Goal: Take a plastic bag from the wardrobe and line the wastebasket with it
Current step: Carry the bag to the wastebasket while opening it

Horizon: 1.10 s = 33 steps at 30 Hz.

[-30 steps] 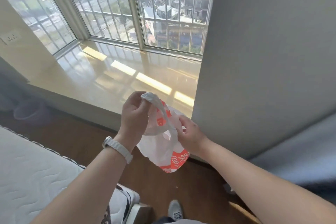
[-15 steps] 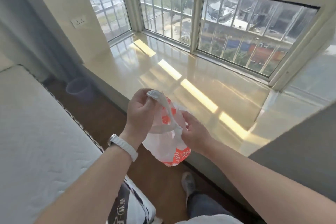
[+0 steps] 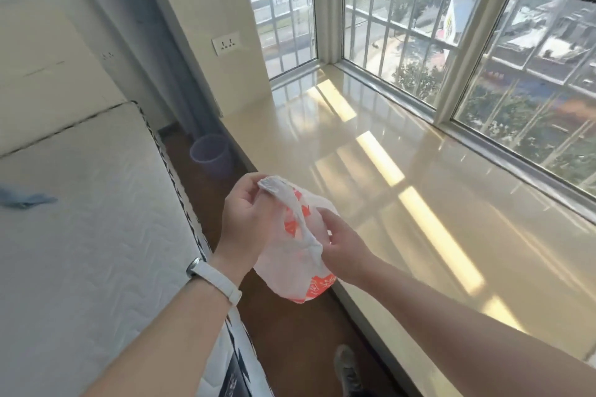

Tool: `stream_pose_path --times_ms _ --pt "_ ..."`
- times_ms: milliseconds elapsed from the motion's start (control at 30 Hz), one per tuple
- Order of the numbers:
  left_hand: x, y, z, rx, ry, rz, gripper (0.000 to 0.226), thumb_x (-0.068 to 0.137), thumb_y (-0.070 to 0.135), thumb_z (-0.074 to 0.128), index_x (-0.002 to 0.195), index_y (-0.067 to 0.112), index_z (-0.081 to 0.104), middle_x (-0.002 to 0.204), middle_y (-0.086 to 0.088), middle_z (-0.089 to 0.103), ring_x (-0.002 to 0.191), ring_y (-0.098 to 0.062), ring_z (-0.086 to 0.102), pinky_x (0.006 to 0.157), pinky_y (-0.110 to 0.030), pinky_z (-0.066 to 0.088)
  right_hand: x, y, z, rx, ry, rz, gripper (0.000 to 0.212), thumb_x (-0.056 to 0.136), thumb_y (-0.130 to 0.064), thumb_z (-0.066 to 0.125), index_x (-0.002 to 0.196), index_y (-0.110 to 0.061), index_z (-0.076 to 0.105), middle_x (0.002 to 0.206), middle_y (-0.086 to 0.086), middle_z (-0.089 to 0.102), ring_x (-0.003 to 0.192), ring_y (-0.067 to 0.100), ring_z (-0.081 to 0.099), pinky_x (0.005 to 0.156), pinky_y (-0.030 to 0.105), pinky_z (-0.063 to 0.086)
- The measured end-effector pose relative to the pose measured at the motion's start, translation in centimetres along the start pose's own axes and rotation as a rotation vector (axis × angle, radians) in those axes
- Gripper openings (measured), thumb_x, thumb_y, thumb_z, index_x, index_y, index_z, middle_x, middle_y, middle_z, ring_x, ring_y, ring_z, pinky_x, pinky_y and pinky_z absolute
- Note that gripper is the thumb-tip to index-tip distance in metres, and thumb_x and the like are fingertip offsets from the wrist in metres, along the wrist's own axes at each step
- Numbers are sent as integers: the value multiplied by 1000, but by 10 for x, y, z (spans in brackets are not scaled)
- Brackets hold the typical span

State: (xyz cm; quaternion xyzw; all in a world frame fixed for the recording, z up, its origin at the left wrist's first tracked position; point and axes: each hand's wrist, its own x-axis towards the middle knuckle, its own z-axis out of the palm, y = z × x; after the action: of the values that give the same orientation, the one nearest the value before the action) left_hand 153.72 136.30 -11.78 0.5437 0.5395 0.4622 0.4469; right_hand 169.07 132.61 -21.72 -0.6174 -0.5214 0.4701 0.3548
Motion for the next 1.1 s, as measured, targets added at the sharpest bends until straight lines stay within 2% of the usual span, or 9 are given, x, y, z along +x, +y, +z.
stream_pose_path --times_ms 67,167,267,367,500,667,900,1100 --pt "19 1 0 18 31 -4 4 93 22 62 95 22 66 81 14 69 75 0 65 62 -20 53 26 -8 -6 -31 -54 -30 41 93 -37 61 131 -46 49 121 -28 59 111 1 58 98 39 52" --pt "44 3 -2 10 88 -25 5 90 23 64 89 28 66 83 12 70 80 -9 67 65 -27 54 60 -18 -11 -56 -113 -58 47 92 -36 61 136 -43 46 127 -25 57 115 3 56 100 39 50" --pt "64 4 -8 -5 128 -44 3 84 29 65 86 31 66 86 6 70 83 -16 68 65 -31 54 85 -27 -10 -63 -134 -84 45 92 -42 56 136 -44 46 128 -26 56 115 1 56 100 40 50" --pt "84 2 -17 10 151 -38 7 90 23 65 89 30 66 87 4 70 84 -18 68 67 -33 54 109 -36 -5 -77 -159 -104 44 91 -47 57 133 -46 48 126 -27 56 114 1 56 98 40 52" --pt "112 -5 -30 8 178 -50 10 92 24 64 87 33 65 87 5 70 85 -19 68 67 -33 56 141 -52 6 -63 -190 -124 39 91 -44 61 129 -48 52 125 -30 54 115 -1 55 99 39 50" --pt "162 -23 -51 -11 190 -69 5 91 24 65 90 29 66 91 0 71 89 -24 68 74 -39 59 188 -68 23 -95 -192 -105 41 89 -47 61 128 -46 53 129 -22 53 115 1 53 101 38 48" --pt "264 -40 -100 -70 138 -77 8 92 24 62 91 31 66 84 12 70 85 -14 68 72 -36 58 271 -110 62 -172 -137 -71 45 87 -53 58 131 -47 51 131 -23 52 117 4 53 102 40 48" --pt "340 -48 -154 -119 130 -80 6 93 23 61 92 27 66 81 11 70 79 -13 68 70 -37 59 342 -153 108 -273 -178 -53 52 89 -39 66 136 -49 46 137 -26 47 123 8 49 104 36 45"
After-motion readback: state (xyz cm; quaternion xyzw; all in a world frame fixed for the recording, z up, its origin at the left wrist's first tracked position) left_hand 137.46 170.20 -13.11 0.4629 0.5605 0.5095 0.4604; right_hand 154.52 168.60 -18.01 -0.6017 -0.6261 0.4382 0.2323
